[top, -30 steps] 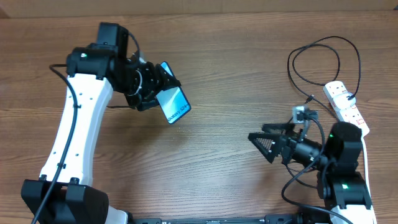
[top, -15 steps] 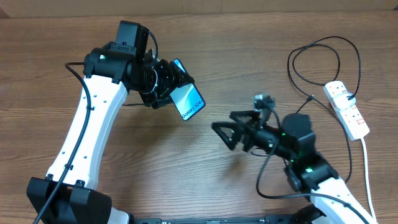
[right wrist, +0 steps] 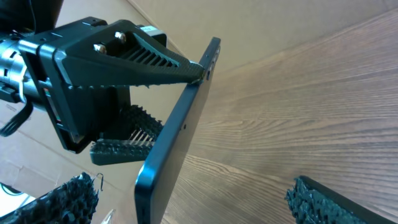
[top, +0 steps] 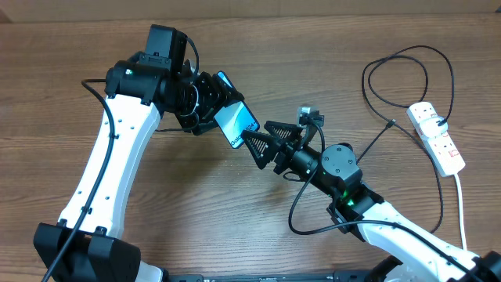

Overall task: Plug charger to phone and switch on socket
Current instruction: 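Grasp the phone with the right gripper and release the left gripper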

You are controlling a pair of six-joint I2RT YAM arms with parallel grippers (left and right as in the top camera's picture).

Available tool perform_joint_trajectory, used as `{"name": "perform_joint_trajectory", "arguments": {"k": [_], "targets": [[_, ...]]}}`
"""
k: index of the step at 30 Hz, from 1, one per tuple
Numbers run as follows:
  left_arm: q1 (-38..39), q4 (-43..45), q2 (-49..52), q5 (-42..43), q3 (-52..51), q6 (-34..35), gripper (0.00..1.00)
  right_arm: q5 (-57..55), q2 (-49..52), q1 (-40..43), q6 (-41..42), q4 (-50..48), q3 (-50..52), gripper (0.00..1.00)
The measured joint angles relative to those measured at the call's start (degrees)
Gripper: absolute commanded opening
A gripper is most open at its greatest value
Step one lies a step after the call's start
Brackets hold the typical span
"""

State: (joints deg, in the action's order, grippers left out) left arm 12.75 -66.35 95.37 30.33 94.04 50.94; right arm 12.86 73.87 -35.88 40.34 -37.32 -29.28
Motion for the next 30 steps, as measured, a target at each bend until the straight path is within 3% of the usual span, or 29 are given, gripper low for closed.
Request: {"name": "perform_joint_trajectory", "arguments": {"k": [19, 24, 30], "targets": [[6.78, 4.28, 0.00, -1.77, 0.00, 4.07, 0.55, -1.29, 2.54, -0.55, 1.79, -6.08, 0.00, 0.67], [7.82, 4.28, 0.00, -2.84, 0.00, 4.68, 0.55, -1.38, 2.56, -0.55, 3.17, -6.12, 0.02, 0.63], [8.63, 4.31, 0.00, -3.96, 0.00, 4.87, 0.54, -1.79, 2.56, -0.55, 5.09, -6.14, 0.02, 0.48]]}}
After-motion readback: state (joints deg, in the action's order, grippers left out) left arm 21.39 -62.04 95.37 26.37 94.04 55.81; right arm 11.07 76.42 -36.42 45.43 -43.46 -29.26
